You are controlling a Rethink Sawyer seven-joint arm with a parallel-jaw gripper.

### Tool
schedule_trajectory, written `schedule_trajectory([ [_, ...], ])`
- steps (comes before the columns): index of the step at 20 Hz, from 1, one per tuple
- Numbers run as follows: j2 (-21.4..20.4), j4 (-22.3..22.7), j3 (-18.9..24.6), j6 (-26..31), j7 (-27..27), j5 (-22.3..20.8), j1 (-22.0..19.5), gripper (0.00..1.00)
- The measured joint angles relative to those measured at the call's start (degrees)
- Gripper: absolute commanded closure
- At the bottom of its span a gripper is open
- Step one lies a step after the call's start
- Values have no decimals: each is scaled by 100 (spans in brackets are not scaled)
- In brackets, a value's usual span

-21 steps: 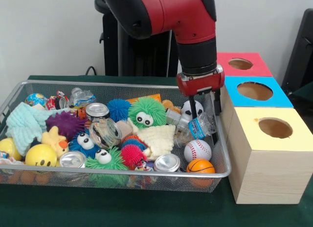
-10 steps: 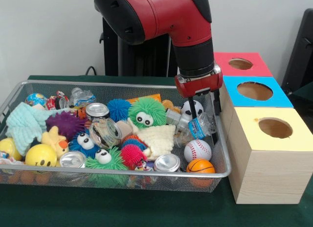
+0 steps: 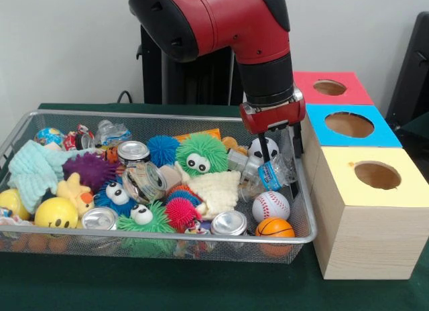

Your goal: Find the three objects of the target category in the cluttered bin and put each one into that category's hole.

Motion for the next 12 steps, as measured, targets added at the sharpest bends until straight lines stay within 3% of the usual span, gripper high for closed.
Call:
schedule_trajectory([
  [12,253,-2,495,413,-202,-2,-571,0],
])
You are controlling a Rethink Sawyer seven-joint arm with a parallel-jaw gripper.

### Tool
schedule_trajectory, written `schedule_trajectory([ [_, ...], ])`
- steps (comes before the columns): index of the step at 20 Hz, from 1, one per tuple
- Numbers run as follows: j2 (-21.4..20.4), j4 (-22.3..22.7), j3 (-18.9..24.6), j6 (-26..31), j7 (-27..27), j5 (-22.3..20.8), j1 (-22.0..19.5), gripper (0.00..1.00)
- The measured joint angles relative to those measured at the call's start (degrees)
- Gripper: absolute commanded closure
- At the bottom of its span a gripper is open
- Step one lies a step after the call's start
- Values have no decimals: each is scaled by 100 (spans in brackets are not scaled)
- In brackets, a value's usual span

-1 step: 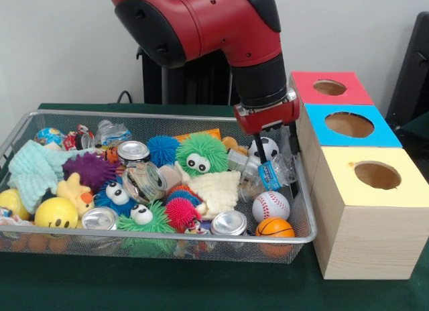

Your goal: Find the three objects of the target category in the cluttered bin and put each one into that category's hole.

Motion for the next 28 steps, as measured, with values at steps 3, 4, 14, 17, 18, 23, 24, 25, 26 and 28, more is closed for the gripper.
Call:
schedule_trajectory([
  [3,77,-1,71,69,-116,-1,-143,0],
  [4,102,-1,95,91,-172,-1,-192,0],
  [14,312,-9,149,216,-621,-2,-362,0],
  [17,319,-9,163,222,-663,-1,-362,0],
  [18,319,-9,164,222,-663,-1,-362,0],
  [23,304,-9,164,222,-663,-2,-330,0],
  [24,290,-10,164,223,-663,-2,-305,0],
  [25,276,-10,164,223,-663,-2,-280,0],
  [26,260,-12,164,232,-663,-2,-251,0],
  [28,226,-22,165,270,-663,-2,-188,0],
])
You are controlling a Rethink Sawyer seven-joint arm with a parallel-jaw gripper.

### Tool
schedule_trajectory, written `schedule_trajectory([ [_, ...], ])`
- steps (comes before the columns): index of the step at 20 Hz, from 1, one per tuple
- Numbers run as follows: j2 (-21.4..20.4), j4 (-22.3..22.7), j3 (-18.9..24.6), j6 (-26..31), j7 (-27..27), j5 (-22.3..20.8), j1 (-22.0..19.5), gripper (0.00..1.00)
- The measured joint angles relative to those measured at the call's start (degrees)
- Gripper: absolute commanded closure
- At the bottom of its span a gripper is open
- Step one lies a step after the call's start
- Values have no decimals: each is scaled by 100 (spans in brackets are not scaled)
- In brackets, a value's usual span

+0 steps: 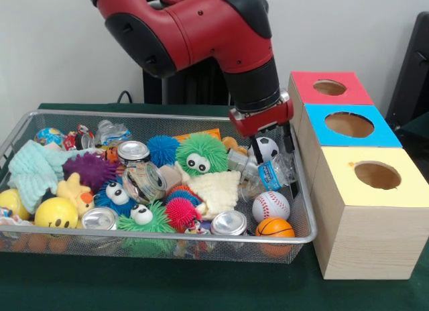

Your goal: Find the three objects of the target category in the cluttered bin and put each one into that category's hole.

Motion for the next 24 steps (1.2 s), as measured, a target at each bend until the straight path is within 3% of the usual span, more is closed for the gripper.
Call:
schedule_trajectory([
  [13,-177,-107,3,509,0,2,173,0],
  [24,-201,-207,10,528,0,2,173,0],
])
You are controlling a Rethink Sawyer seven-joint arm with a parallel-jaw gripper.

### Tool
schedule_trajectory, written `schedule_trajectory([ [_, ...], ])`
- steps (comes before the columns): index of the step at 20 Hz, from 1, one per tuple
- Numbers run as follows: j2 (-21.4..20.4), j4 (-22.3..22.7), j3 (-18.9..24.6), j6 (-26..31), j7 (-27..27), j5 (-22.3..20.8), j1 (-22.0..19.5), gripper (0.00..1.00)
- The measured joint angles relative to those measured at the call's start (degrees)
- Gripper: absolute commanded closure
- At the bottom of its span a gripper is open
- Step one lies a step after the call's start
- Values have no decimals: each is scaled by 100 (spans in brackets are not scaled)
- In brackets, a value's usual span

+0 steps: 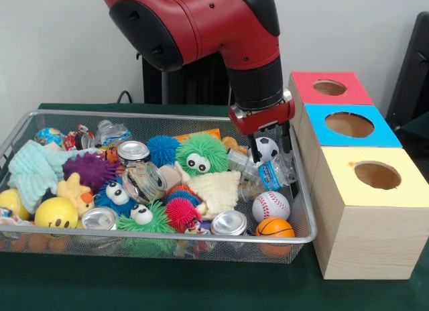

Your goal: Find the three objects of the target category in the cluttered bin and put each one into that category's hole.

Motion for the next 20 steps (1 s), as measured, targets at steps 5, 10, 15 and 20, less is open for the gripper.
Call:
schedule_trajectory([
  [5,-4,-48,-1,0,0,0,5,0],
  [10,-5,-120,-1,0,0,-2,72,0],
  [15,-8,-208,-1,0,0,-2,129,0],
  [20,-7,-305,-1,0,0,-3,167,0],
])
